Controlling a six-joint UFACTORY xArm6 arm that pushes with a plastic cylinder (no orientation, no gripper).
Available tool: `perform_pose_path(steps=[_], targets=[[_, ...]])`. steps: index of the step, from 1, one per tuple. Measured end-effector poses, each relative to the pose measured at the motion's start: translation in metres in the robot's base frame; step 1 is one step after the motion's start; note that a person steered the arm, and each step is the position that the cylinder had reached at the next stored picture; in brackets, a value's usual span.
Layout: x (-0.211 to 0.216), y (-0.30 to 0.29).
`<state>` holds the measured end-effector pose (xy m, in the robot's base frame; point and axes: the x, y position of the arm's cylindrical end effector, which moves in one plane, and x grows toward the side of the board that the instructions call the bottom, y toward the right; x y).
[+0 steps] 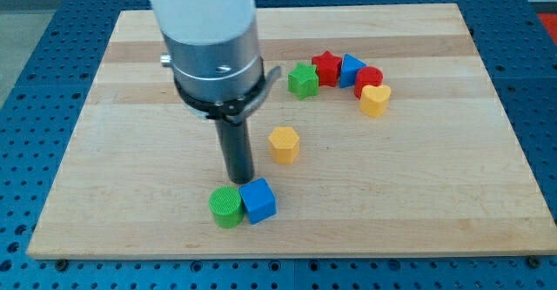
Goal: Move the yellow hexagon to the bottom left of the green star
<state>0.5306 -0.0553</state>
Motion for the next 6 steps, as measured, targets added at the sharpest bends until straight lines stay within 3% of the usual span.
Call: perform_pose_path(steps=[3, 5, 6], targets=[[-0.049, 0.031], [-0.029, 0.084], [-0.04, 0.085]])
